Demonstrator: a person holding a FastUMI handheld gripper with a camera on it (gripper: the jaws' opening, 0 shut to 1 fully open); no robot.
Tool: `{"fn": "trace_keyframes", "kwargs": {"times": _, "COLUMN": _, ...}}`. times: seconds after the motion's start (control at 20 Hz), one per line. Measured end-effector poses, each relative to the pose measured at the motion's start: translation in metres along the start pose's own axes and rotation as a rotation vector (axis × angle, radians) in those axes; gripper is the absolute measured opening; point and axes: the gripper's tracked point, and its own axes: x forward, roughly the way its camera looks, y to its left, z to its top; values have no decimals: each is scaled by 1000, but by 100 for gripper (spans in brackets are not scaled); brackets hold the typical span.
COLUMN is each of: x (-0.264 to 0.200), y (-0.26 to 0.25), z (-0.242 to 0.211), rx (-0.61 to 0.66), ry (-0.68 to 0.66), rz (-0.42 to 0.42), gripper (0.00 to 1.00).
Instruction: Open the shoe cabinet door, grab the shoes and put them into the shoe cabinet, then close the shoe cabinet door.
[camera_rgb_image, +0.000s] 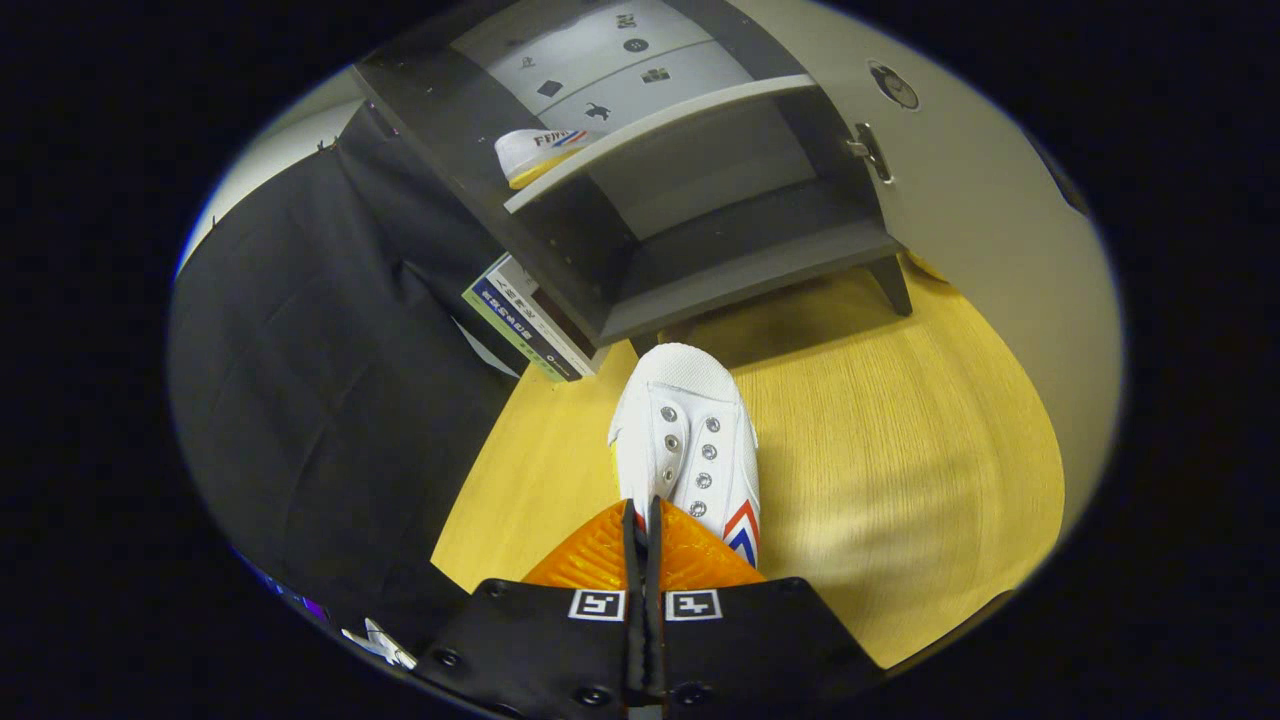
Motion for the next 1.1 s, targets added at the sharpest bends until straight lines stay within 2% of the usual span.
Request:
{"fn": "trace_keyframes", "kwargs": {"times": 0.55, "x": -10, "y": 53, "z": 108, "rx": 67, "ry": -182, "rz": 132, "gripper": 1}}
{"fn": "trace_keyframes", "kwargs": {"times": 1.1, "x": -26, "y": 81, "z": 209, "rx": 59, "ry": -364, "rz": 183, "gripper": 1}}
